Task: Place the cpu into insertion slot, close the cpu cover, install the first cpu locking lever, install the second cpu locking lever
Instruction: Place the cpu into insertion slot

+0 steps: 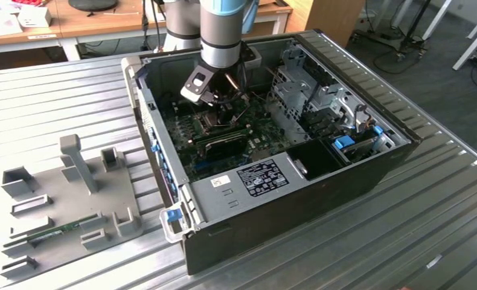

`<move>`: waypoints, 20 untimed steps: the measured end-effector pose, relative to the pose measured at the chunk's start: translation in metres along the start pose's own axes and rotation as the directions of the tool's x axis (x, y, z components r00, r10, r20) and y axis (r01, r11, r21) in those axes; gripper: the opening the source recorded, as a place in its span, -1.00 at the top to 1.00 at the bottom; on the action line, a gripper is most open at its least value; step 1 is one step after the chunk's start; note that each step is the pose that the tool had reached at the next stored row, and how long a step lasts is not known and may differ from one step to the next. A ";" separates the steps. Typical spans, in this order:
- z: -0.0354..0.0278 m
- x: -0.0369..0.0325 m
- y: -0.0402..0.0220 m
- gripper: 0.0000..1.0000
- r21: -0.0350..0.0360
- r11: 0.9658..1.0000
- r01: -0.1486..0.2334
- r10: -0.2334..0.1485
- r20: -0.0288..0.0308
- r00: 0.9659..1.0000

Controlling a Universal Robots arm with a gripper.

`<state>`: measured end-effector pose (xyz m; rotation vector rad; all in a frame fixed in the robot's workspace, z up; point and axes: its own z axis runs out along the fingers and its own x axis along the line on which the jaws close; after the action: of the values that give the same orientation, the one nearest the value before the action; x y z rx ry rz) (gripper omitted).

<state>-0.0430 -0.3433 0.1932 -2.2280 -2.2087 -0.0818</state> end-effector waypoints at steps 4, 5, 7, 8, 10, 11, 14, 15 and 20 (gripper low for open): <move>0.0006 0.0000 0.0000 -0.08 0.000 1.000 0.000 0.000 0.000 1.000; 0.0006 0.0000 0.0000 -0.08 0.000 1.000 0.000 0.000 0.000 1.000; 0.0007 0.0000 0.0000 -0.08 0.000 1.000 0.000 0.000 0.000 1.000; 0.0007 0.0000 0.0000 -0.08 0.000 1.000 0.000 0.000 0.000 1.000; 0.0007 0.0000 0.0000 -0.08 0.000 1.000 0.000 0.000 0.000 1.000; 0.0007 0.0000 0.0000 -0.08 0.000 1.000 0.000 0.000 0.000 1.000; 0.0007 0.0000 0.0000 -0.08 0.000 1.000 0.000 0.000 0.000 1.000; 0.0008 0.0000 0.0001 -0.08 0.000 1.000 0.000 0.000 0.000 1.000; 0.0000 0.0001 0.0002 -0.08 0.000 1.000 0.000 0.000 0.001 1.000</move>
<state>-0.0428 -0.3432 0.1932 -2.2284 -2.2093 -0.0818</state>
